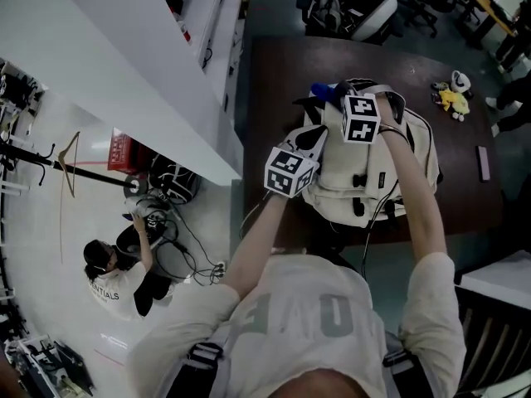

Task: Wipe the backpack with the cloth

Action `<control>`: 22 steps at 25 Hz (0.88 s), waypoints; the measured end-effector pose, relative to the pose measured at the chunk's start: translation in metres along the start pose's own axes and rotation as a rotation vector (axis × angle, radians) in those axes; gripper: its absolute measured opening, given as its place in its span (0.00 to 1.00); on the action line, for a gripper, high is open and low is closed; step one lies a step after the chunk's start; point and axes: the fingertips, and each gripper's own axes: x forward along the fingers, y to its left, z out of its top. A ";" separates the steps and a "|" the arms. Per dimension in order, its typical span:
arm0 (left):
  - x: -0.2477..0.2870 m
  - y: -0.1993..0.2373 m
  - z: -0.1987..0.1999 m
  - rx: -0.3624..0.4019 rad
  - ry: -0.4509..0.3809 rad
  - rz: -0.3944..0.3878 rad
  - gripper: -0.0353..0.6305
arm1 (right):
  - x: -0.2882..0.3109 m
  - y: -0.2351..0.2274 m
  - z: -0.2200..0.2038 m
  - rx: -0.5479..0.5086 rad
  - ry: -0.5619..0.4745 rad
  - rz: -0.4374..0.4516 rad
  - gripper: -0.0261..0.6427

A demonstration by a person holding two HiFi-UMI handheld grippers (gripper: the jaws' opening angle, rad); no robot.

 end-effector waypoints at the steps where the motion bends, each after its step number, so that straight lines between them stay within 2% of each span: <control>1: -0.003 0.002 -0.001 0.000 0.004 0.006 0.06 | -0.004 0.003 0.001 0.010 0.009 -0.013 0.09; 11: -0.060 0.027 -0.021 -0.089 -0.034 0.095 0.06 | -0.043 0.056 0.018 0.156 0.055 -0.074 0.09; 15: -0.082 0.016 -0.020 -0.093 -0.058 0.130 0.06 | -0.057 0.079 0.035 0.140 0.052 -0.059 0.09; 19: -0.104 -0.003 -0.014 -0.070 -0.084 0.176 0.06 | -0.070 0.105 0.054 0.128 0.057 -0.086 0.09; 22: -0.127 -0.023 -0.015 -0.057 -0.091 0.211 0.06 | -0.074 0.139 0.068 0.114 0.055 -0.081 0.10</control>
